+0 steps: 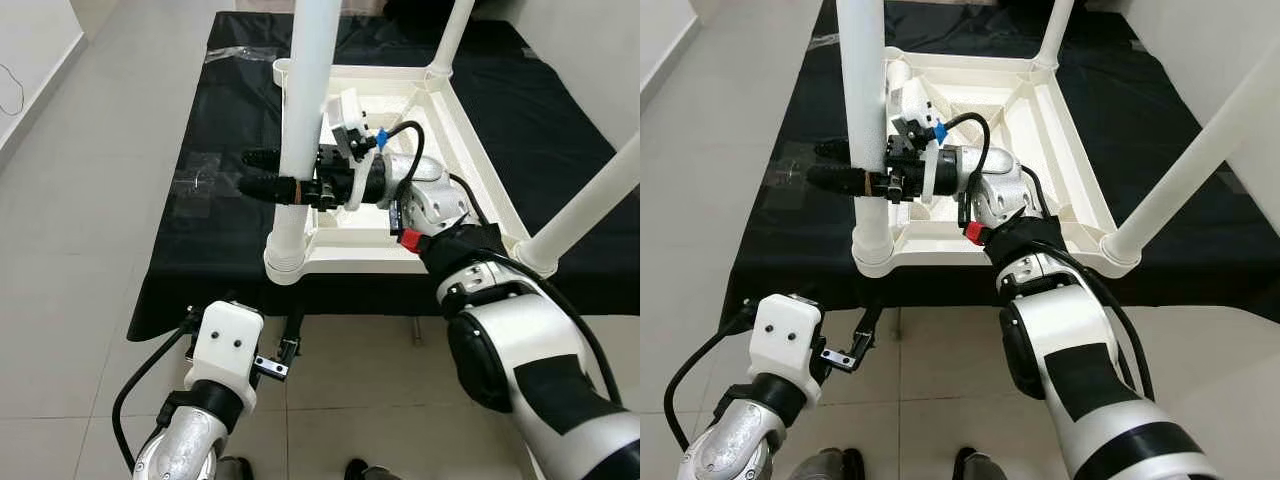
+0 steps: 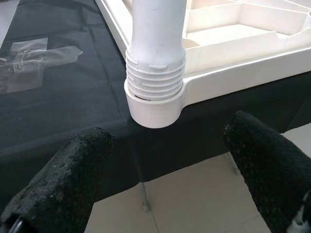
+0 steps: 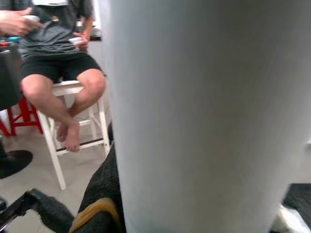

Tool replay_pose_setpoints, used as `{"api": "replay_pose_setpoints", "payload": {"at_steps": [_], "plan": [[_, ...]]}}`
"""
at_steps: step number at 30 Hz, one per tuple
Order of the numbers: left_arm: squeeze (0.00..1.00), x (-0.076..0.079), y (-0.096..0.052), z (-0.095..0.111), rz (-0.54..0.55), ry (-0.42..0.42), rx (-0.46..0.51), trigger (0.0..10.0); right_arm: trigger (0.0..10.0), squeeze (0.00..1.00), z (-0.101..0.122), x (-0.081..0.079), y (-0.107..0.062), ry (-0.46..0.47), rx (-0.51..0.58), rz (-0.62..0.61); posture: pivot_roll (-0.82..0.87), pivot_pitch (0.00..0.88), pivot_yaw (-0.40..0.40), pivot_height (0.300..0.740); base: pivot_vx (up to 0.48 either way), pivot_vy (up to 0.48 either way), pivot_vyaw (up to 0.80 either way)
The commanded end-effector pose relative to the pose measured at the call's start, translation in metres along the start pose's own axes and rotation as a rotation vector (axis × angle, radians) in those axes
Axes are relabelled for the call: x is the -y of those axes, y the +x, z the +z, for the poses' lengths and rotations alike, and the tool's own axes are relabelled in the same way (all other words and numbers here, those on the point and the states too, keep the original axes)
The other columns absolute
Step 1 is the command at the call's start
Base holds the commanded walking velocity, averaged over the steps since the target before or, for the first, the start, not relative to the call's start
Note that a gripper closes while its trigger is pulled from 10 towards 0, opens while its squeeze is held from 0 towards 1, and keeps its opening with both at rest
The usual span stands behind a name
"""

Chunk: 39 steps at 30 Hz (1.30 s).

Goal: Building children table

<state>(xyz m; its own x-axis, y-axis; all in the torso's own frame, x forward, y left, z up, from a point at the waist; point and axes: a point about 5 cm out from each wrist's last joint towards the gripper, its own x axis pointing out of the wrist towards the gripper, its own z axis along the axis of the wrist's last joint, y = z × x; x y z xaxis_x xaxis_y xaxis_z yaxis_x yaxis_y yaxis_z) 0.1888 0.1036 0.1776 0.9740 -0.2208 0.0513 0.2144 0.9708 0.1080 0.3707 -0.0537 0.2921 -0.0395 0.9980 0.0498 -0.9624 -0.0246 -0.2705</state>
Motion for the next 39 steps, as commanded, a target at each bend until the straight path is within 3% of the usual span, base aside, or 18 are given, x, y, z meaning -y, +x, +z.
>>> {"api": "replay_pose_setpoints", "payload": {"at_steps": [1, 8, 12, 18, 22, 25, 35, 39], "plan": [[0.0, 0.001, -0.003, -0.001, 0.0, 0.003, -0.017, 10.0, 10.0, 0.0, -0.012, -0.004, -0.002, 0.052, -0.06, 0.05, 0.17, 0.269, -0.077, 0.74, 0.0, 0.0, 0.0], [0.0, 0.002, -0.002, 0.0, 0.004, 0.0, -0.015, 10.0, 10.0, 0.0, -0.012, -0.009, 0.007, 0.07, -0.066, 0.157, 0.16, 0.277, -0.078, 0.74, 0.0, 0.0, 0.0], [0.0, 0.002, -0.002, 0.002, 0.009, 0.0, -0.015, 10.0, 10.0, 0.0, -0.002, -0.013, 0.029, 0.08, -0.038, 0.269, 0.16, 0.287, -0.086, 0.74, 0.0, 0.0, 0.0], [0.0, 0.002, -0.002, 0.002, 0.012, 0.0, -0.015, 10.0, 10.0, 0.0, 0.0, -0.014, 0.036, 0.085, -0.042, 0.295, 0.17, 0.291, -0.093, 0.74, 0.0, 0.0, 0.0], [0.0, 0.002, -0.002, 0.004, 0.026, -0.003, -0.013, 10.0, 10.0, 0.0, -0.006, -0.024, 0.057, 0.047, -0.145, 0.391, 0.17, 0.31, -0.112, 0.74, 0.0, 0.0, 0.0], [0.0, 0.002, -0.003, 0.005, 0.031, -0.003, -0.013, 10.0, 10.0, 0.0, -0.009, -0.027, 0.062, 0.013, -0.193, 0.419, 0.16, 0.317, -0.117, 0.74, 0.0, 0.0, 0.0], [0.0, 0.003, -0.003, 0.004, 0.034, -0.005, -0.015, 10.0, 10.0, 0.0, -0.003, -0.018, 0.057, -0.007, -0.215, 0.336, 0.15, 0.315, -0.109, 0.74, 0.0, 0.0, 0.0], [0.0, 0.003, -0.001, 0.003, 0.032, -0.001, -0.014, 10.0, 10.0, 0.0, -0.006, -0.01, 0.049, 0.031, -0.199, 0.205, 0.14, 0.307, -0.102, 0.74, 0.0, 0.0, 0.0]]}}
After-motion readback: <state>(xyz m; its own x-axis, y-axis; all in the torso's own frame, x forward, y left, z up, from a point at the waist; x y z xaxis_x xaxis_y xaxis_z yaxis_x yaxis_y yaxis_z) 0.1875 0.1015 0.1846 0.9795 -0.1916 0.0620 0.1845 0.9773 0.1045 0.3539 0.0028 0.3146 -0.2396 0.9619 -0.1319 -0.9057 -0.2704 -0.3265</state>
